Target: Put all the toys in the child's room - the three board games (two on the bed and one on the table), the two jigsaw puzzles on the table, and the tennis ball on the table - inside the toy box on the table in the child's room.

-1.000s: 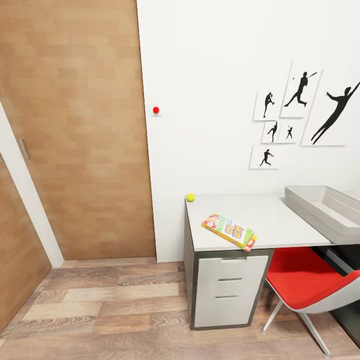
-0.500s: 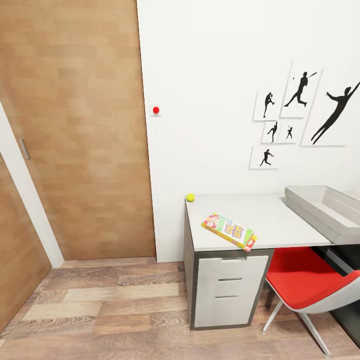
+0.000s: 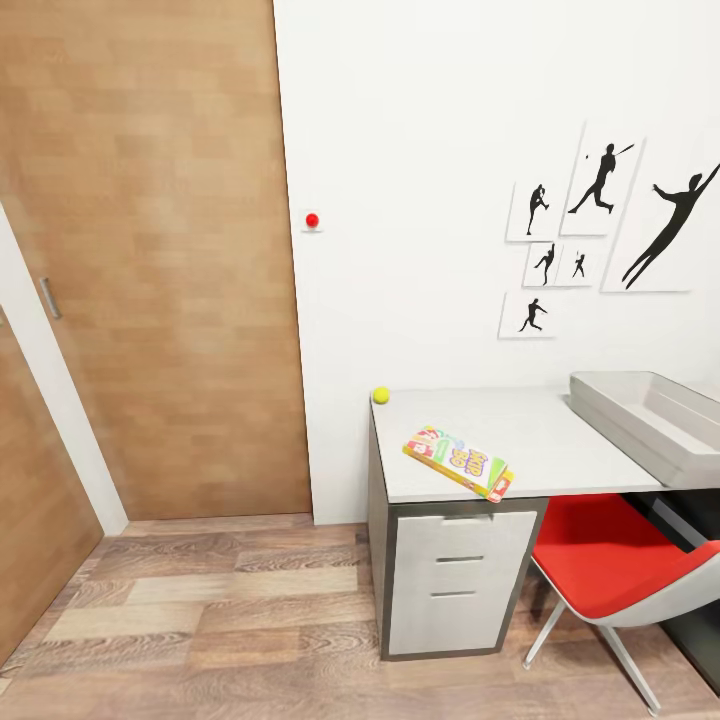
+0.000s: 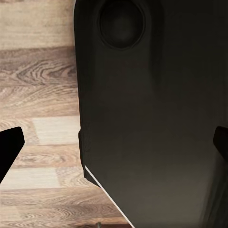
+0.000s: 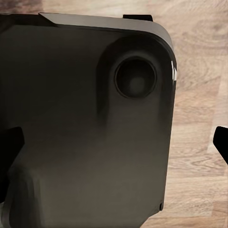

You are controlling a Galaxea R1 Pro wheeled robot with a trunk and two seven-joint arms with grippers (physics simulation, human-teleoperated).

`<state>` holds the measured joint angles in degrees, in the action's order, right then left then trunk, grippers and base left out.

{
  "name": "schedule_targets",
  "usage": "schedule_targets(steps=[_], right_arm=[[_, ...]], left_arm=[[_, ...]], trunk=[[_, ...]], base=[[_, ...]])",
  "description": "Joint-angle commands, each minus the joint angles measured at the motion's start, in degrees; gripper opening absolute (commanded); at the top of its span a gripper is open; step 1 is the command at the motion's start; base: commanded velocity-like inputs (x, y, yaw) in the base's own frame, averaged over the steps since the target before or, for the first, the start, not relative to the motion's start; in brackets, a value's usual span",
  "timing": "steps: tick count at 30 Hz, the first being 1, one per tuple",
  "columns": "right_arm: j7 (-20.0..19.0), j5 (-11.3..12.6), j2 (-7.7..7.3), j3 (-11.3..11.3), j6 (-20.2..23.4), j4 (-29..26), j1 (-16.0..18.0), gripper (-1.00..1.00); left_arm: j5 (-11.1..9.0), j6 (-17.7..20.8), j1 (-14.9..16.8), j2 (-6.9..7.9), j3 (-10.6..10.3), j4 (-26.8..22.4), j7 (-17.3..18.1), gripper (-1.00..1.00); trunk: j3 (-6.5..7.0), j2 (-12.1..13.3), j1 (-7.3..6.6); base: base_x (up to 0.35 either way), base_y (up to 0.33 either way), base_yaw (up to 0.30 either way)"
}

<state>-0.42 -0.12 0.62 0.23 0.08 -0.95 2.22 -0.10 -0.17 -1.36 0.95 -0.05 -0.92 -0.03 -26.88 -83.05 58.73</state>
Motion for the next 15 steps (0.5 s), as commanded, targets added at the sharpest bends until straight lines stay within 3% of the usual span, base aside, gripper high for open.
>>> schedule_targets(steps=[1,15], right_arm=[[0.0,0.0,0.0,0.0,0.0,0.0,0.0,1.0],[0.0,0.0,0.05,0.0,-0.1,-0.1,0.3,1.0]], left_arm=[[0.0,0.0,0.0,0.0,0.0,-0.1,0.0,1.0],[0.0,0.0,0.0,-0.06,0.0,-0.1,0.0,1.0]], trunk=[[-0.04,0.0,0.0],[-0.04,0.0,0.0]], base=[[0.0,0.0,0.0],[0.0,0.0,-0.006]])
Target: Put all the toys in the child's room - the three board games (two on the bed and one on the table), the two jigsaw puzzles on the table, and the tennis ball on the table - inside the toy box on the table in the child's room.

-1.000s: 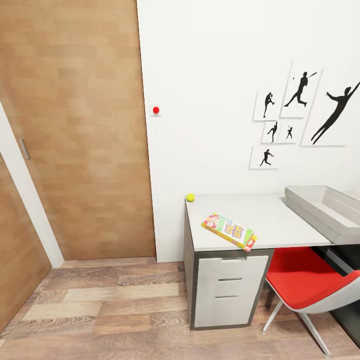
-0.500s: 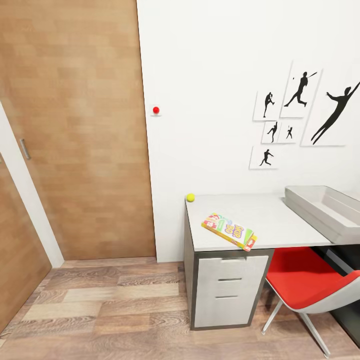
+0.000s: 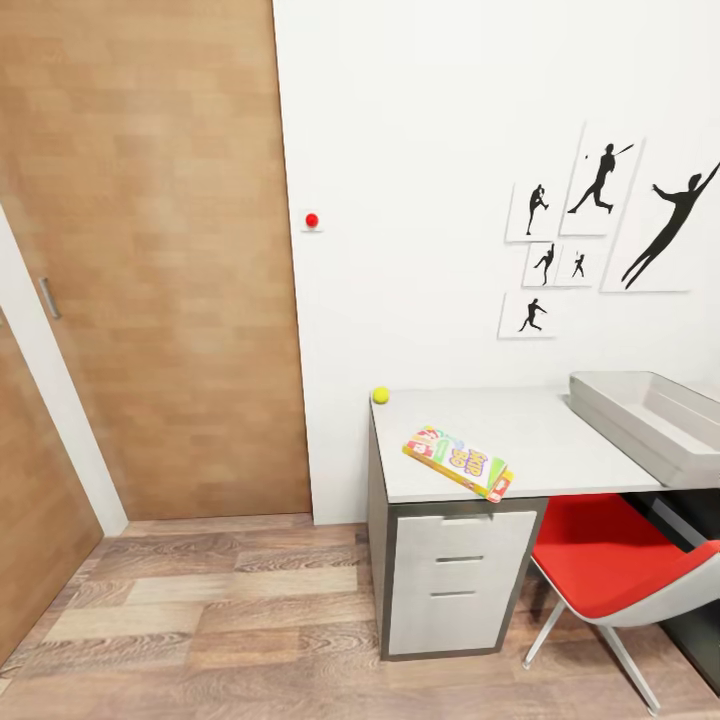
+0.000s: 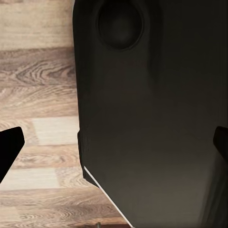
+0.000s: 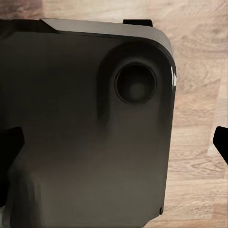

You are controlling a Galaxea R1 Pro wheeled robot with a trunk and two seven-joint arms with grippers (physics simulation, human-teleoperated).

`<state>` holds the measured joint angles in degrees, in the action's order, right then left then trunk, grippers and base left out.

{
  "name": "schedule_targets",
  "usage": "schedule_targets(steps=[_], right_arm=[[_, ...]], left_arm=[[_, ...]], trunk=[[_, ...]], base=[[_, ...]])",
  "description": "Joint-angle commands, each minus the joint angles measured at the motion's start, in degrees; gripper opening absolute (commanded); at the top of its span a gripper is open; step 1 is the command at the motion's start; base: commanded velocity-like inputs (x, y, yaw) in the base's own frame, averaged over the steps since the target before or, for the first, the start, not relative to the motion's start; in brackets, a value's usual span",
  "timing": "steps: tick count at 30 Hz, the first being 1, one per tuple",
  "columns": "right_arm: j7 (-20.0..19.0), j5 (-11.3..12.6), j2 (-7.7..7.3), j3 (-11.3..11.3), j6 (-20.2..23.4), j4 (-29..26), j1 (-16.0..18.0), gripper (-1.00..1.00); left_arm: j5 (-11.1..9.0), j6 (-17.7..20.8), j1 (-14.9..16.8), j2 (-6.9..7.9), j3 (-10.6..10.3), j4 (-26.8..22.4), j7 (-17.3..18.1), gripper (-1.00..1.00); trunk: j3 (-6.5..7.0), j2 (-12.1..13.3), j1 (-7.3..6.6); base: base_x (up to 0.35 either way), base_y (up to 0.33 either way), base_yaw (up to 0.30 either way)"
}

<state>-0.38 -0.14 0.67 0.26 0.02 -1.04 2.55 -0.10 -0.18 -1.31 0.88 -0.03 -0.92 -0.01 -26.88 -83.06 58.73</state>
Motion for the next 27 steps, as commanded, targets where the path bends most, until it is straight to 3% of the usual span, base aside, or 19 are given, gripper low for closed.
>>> schedule_targets(steps=[1,19,27], right_arm=[[0.0,0.0,0.0,0.0,0.0,0.0,0.0,1.0],[0.4,0.0,-0.16,0.1,-0.3,-0.5,1.6,1.0],[0.3,0.0,-0.87,0.1,0.1,-1.3,2.3,1.0]], left_arm=[[0.0,0.0,0.0,0.01,0.0,-0.1,0.0,1.0],[0.1,-0.1,-0.2,-0.17,0.1,-0.6,0.0,1.0],[0.1,-0.1,-0.1,-0.71,0.1,-3.2,-0.1,1.0]], trunk=[[-0.05,0.0,0.0],[-0.05,0.0,0.0],[-0.05,0.0,0.0]], base=[[0.0,0.0,-0.052],[0.0,0.0,-0.209],[0.0,0.0,-0.269]])
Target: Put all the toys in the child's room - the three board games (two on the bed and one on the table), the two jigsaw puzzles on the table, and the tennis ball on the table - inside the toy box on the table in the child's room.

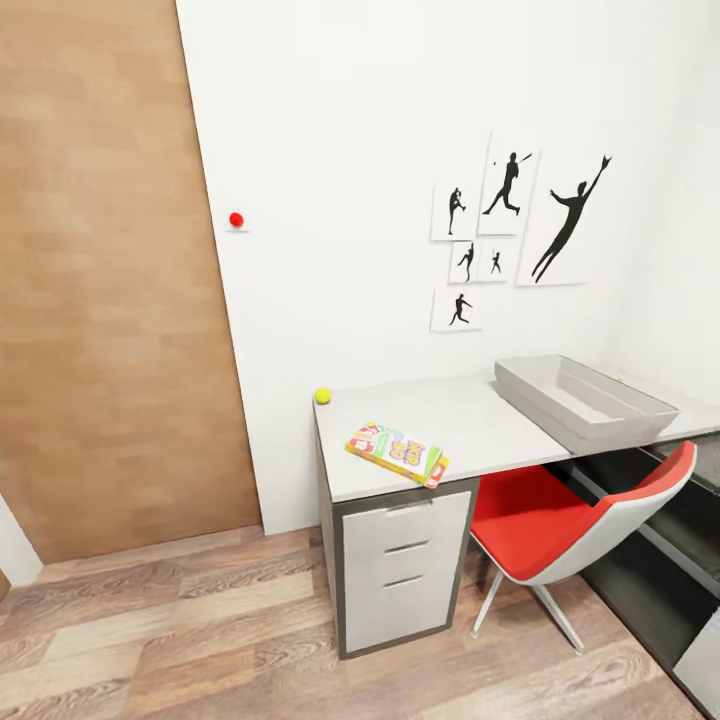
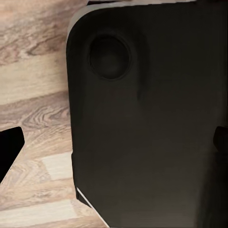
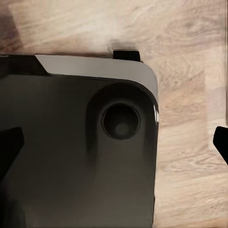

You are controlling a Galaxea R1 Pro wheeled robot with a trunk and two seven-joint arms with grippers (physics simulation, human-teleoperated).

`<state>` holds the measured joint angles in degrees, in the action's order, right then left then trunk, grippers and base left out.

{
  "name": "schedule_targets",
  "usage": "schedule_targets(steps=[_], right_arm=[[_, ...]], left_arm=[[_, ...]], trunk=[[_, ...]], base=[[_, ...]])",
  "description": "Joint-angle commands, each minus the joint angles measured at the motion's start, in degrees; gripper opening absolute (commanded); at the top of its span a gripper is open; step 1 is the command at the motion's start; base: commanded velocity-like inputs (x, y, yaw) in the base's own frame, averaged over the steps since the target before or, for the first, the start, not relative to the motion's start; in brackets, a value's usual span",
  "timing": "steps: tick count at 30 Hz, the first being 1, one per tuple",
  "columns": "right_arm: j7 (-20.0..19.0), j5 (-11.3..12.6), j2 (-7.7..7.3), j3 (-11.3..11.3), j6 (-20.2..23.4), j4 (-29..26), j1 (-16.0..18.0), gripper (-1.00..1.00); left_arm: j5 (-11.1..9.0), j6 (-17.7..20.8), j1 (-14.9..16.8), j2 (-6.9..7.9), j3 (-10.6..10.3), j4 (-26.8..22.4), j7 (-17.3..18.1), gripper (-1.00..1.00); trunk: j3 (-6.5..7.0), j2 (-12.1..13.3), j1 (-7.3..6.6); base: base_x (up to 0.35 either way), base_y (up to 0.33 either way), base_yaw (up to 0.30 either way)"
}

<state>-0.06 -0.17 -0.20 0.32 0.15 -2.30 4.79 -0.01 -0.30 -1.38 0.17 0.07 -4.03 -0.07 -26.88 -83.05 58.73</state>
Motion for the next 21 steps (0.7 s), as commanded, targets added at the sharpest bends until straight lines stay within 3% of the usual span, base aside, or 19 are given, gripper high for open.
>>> schedule_targets(steps=[1,16,19,21], right_arm=[[0.0,0.0,-0.14,0.0,0.1,-0.2,0.1,1.0],[-0.1,0.0,-1.03,0.0,0.7,-1.0,2.4,1.0],[0.0,0.1,-1.32,0.0,1.5,-1.1,4.0,1.0],[0.0,0.2,-1.68,0.0,3.0,-1.1,5.8,1.0]], left_arm=[[0.0,0.0,0.0,-0.28,0.0,-0.6,0.0,1.0],[-0.6,0.3,3.5,-1.75,0.2,-2.0,-0.1,1.0],[-1.9,0.4,5.2,-2.22,0.5,-2.1,0.0,1.0],[-3.9,0.5,7.3,-2.83,0.6,-2.1,0.0,1.0]], trunk=[[-0.05,0.0,0.0],[-0.24,0.0,0.0],[-0.32,0.0,0.0],[-0.37,0.0,0.0]], base=[[0.0,0.0,-0.275],[0.0,0.0,-0.277],[0.0,0.0,-0.277],[0.0,0.0,-0.275]])
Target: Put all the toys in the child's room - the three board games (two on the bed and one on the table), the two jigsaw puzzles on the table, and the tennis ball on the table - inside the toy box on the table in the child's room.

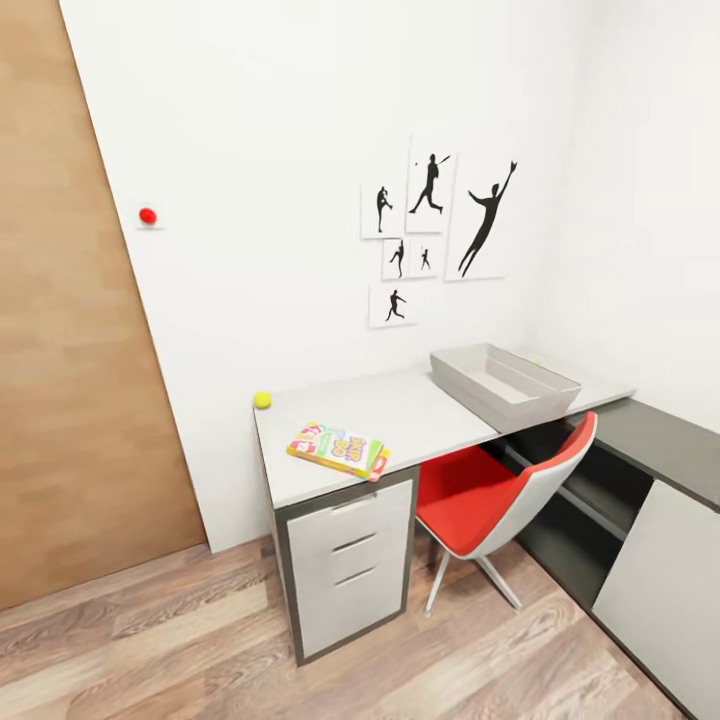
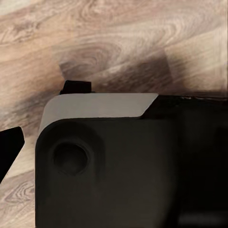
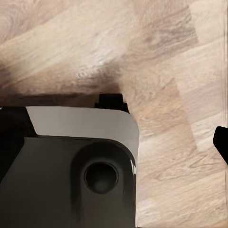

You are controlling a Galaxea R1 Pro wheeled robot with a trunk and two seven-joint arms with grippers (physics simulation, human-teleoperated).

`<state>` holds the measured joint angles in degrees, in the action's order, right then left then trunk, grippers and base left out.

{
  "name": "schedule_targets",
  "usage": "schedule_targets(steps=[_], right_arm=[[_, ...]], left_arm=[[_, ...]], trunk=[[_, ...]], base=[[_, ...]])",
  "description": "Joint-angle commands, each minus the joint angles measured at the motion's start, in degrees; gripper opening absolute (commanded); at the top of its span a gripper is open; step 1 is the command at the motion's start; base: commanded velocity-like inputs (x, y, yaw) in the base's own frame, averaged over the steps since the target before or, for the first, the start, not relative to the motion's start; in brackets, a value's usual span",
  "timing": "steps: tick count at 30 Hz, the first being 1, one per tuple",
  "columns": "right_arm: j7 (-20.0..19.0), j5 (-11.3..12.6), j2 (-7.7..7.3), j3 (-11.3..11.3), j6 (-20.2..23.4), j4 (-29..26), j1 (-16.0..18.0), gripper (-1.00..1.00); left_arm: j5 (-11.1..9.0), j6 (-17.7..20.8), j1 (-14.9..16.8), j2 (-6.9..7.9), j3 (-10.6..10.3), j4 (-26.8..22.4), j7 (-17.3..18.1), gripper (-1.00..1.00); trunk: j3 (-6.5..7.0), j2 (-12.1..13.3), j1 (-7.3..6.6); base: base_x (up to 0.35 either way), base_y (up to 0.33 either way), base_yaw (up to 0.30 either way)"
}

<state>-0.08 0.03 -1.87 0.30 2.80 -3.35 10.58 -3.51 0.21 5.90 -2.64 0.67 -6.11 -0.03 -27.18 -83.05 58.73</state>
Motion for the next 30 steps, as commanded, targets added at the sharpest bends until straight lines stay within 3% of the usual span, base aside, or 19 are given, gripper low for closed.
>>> schedule_targets(steps=[1,3,5,6,8,11,14,19,22,25,27,28,30], right_arm=[[0.0,0.0,-0.01,0.0,0.3,-0.1,0.0,1.0],[0.0,0.0,-0.2,0.0,1.2,-0.1,1.0,1.0],[0.0,0.1,-0.51,0.0,3.3,-0.1,3.0,1.0],[0.0,0.1,-0.51,0.0,3.3,-0.1,3.0,1.0],[0.1,0.1,-0.71,0.0,5.4,-0.1,5.3,1.0],[0.1,0.1,-0.78,0.0,6.4,-0.1,6.6,1.0],[0.1,0.1,-0.94,0.0,9.2,-0.2,10.5,1.0],[0.1,0.2,-1.04,-0.1,10.9,-0.2,13.5,1.0],[0.1,0.3,-1.06,-0.2,13.5,-0.2,17.7,1.0],[0.1,0.4,-1.05,-0.2,14.3,-0.2,18.9,1.0],[0.0,0.4,-1.01,-0.2,15.7,-0.2,21.2,1.0],[0.0,0.4,-1.01,-0.2,15.7,-0.2,21.2,1.0],[0.0,0.5,-1.0,-0.3,16.6,-0.2,23.3,1.0]], left_arm=[[-0.4,0.0,0.0,-0.02,0.0,0.0,0.0,1.0],[-1.6,0.1,1.2,-0.27,0.1,0.0,0.1,1.0],[-4.1,0.5,3.8,-0.76,0.2,-0.1,0.2,1.0],[-4.1,0.5,3.8,-0.76,0.2,-0.1,0.2,1.0],[-6.5,1.3,6.7,-1.4,0.3,-0.1,0.2,1.0],[-7.6,1.8,8.2,-1.78,0.3,-0.2,0.2,1.0],[-10.1,3.9,12.9,-2.99,0.3,-0.2,0.1,1.0],[-11.2,5.4,16.1,-3.64,0.3,-0.2,-0.1,1.0],[-12.8,7.7,21.0,-4.26,0.4,-0.2,-0.8,1.0],[-13.6,8.6,22.5,-4.41,0.5,-0.2,-1.1,1.0],[-15.6,10.0,25.5,-4.71,0.6,-0.2,-1.8,1.0],[-15.6,10.0,25.5,-4.71,0.6,-0.2,-1.8,1.0],[-18.0,11.0,28.1,-4.99,0.6,-0.2,-2.6,1.0]], trunk=[[-0.1,0.0,-0.01],[-0.16,0.0,-0.01],[-0.22,0.0,-0.01],[-0.25,0.0,-0.01],[-0.32,0.0,-0.01],[-0.42,0.0,-0.01],[-0.52,0.0,-0.01],[-0.7,0.0,-0.01],[-0.81,0.0,-0.01],[-0.92,0.0,-0.01],[-0.99,0.0,-0.01],[-1.03,0.0,-0.01],[-1.11,0.0,-0.01]], base=[[0.0,0.0,-0.274],[0.0,0.0,-0.272],[0.0,0.0,-0.268],[0.0,0.0,-0.267],[0.0,0.0,-0.264],[0.0,0.0,-0.262],[0.0,0.0,-0.258],[0.0,0.0,-0.253],[0.0,0.0,-0.249],[0.0,0.0,-0.247],[0.0,0.0,-0.245],[0.0,0.0,-0.245],[0.0,0.0,-0.244]])
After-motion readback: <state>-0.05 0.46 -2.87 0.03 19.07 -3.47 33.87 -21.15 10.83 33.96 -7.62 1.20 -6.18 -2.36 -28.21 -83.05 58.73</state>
